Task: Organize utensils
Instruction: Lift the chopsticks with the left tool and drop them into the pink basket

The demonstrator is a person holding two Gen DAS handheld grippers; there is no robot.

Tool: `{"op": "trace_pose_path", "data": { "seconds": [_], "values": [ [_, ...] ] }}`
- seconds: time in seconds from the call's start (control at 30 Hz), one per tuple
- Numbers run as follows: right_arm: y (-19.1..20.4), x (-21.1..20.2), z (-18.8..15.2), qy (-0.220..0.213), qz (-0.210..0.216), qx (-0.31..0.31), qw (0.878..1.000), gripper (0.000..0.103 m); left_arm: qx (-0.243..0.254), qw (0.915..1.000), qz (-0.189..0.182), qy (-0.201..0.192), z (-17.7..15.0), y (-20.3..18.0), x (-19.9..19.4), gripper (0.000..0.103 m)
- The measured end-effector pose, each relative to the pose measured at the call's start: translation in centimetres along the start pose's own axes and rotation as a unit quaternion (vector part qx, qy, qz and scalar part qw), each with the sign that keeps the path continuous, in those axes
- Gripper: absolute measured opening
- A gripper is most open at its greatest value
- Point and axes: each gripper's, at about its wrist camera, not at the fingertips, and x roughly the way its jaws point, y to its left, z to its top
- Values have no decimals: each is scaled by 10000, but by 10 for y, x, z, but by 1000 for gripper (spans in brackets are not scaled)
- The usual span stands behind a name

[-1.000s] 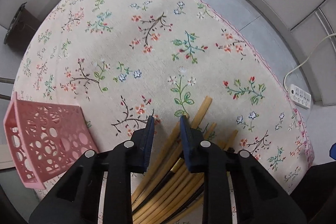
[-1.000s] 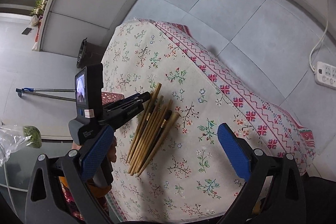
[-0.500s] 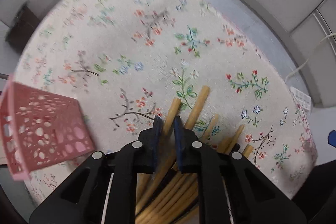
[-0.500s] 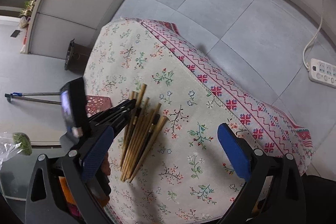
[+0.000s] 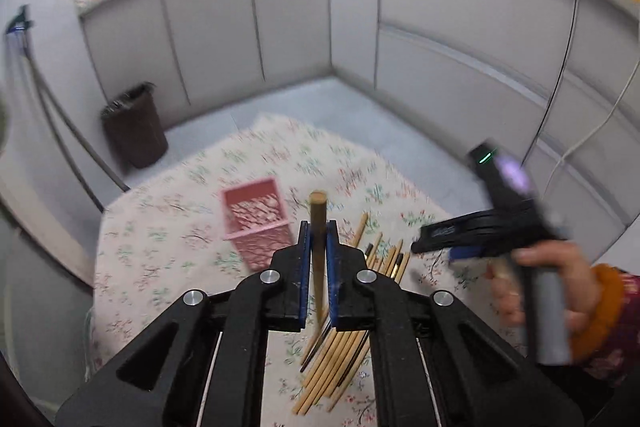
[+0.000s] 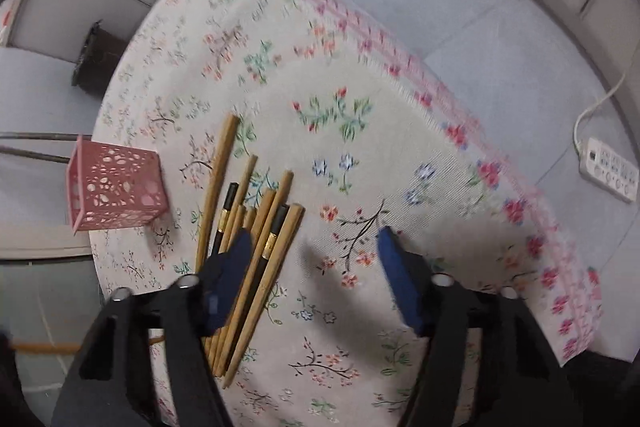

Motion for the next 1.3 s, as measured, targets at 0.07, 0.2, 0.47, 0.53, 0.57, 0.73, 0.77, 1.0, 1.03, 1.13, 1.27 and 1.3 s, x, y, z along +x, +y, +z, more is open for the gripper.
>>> {"op": "trace_pose_path", "data": {
  "seconds": [0.07,0.2,0.47,0.53,0.57,0.73,0.77,1.0,1.03,1.13,1.27,1.3],
  "values": [
    [6,3,6,-73,121,115,9998,52,-87,9993,19,-352,2,0,-26,7],
    [38,6,34,-247,177,-41,9995,52,-367,9962,-95,-789,10,9,-41,7],
    [78,55,54,90,-567,-288,9979,51,-494,9936,-216,-995,13,14,-65,7],
    [89,58,51,-109,-654,-338,9972,33,-541,9934,-218,-984,13,16,-64,7],
    [92,61,50,-133,-738,-343,9966,20,-572,9934,-209,-976,11,19,-63,7],
    [94,61,47,-427,-544,-242,9973,11,-650,9931,-137,-967,8,23,-62,7],
    [92,57,46,-478,-457,-243,9975,11,-659,9929,-127,-980,7,24,-64,7],
    [88,-40,7,-1270,224,-719,9890,11,-818,9897,-94,-1168,12,22,-82,7],
    [87,-56,0,-1357,324,-789,9871,10,-838,9893,-77,-1190,14,21,-84,7],
    [98,-114,-16,-1719,548,-1160,9767,9,-969,9869,-51,-1287,24,22,-88,7],
    [110,-181,-25,-2256,866,-1453,9594,9,-1149,9836,29,-1391,43,29,-82,7],
    [113,-202,-26,-2407,980,-1497,9540,9,-1194,9825,78,-1425,49,31,-79,7]
  ]
}}
